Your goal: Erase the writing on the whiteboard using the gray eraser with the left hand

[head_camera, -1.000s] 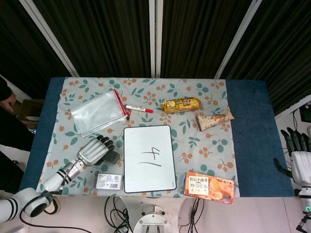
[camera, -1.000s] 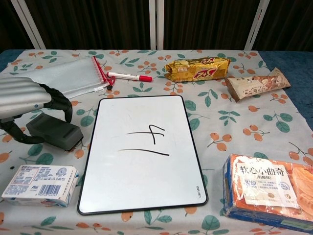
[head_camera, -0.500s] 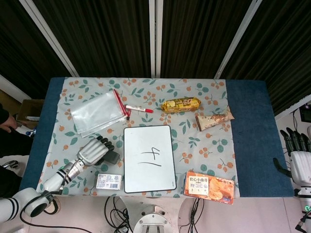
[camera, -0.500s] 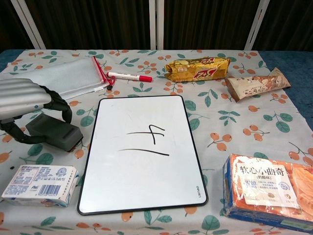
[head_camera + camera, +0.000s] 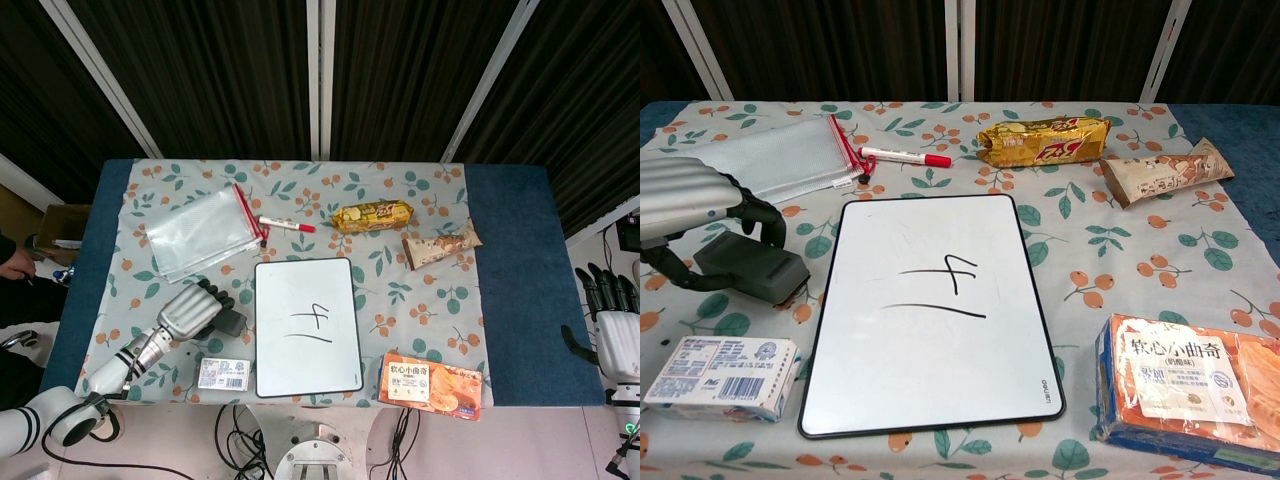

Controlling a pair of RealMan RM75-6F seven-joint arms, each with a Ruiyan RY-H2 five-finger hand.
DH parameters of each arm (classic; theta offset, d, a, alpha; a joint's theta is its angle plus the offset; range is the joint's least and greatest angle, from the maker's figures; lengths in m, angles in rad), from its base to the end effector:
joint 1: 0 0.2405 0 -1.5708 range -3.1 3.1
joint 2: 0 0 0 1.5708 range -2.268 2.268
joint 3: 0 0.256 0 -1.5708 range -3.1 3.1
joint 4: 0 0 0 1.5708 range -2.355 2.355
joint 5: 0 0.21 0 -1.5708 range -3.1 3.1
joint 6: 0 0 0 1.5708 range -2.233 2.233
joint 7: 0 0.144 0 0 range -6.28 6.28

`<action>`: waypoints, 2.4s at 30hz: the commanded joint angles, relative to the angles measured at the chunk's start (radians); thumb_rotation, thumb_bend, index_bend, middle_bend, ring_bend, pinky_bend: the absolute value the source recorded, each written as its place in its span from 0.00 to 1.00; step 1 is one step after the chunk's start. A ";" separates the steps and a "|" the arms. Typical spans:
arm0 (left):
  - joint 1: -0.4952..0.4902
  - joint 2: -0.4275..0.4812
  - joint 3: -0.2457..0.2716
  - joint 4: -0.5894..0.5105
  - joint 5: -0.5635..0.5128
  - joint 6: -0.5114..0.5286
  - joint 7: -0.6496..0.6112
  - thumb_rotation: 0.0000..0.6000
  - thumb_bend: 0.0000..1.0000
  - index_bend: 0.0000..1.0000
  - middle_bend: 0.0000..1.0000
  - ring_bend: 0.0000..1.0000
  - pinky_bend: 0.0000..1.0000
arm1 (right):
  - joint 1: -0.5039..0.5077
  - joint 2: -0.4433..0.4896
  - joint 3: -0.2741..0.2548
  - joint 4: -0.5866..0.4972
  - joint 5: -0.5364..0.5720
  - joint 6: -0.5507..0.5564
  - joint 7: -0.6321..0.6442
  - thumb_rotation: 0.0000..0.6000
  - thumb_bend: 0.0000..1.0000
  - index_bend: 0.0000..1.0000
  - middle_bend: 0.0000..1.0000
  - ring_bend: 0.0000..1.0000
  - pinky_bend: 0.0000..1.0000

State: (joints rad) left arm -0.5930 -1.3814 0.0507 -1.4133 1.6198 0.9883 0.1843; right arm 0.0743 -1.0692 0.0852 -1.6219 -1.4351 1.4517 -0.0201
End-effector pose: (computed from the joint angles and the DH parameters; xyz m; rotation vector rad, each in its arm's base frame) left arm -0.2274 0.2804 0.0091 -2.1969 -0.6341 -0.7521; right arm -0.3217 -0.1849 0.1789 1.3375 -0.8895 0.8309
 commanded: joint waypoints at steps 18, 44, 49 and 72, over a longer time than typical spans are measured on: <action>-0.021 0.030 -0.030 -0.125 0.008 0.042 0.051 1.00 0.46 0.50 0.42 0.42 0.38 | -0.001 -0.003 0.001 0.006 0.002 0.001 0.012 1.00 0.25 0.00 0.00 0.00 0.00; -0.125 -0.176 -0.062 -0.254 -0.179 -0.113 0.493 1.00 0.46 0.52 0.43 0.43 0.38 | -0.028 0.009 0.013 0.055 -0.010 0.051 0.110 1.00 0.25 0.00 0.00 0.00 0.00; -0.133 -0.196 -0.060 -0.234 -0.197 -0.119 0.506 1.00 0.46 0.52 0.43 0.43 0.38 | -0.027 0.014 0.006 0.069 -0.037 0.056 0.134 1.00 0.25 0.00 0.00 0.00 0.00; -0.183 -0.334 -0.104 -0.138 -0.253 -0.108 0.521 1.00 0.46 0.54 0.45 0.44 0.38 | -0.042 0.018 0.013 0.103 -0.023 0.066 0.184 1.00 0.24 0.00 0.00 0.00 0.00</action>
State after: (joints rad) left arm -0.7723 -1.7121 -0.0514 -1.5539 1.3714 0.8839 0.7009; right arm 0.0327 -1.0511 0.0982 -1.5190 -1.4582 1.5179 0.1634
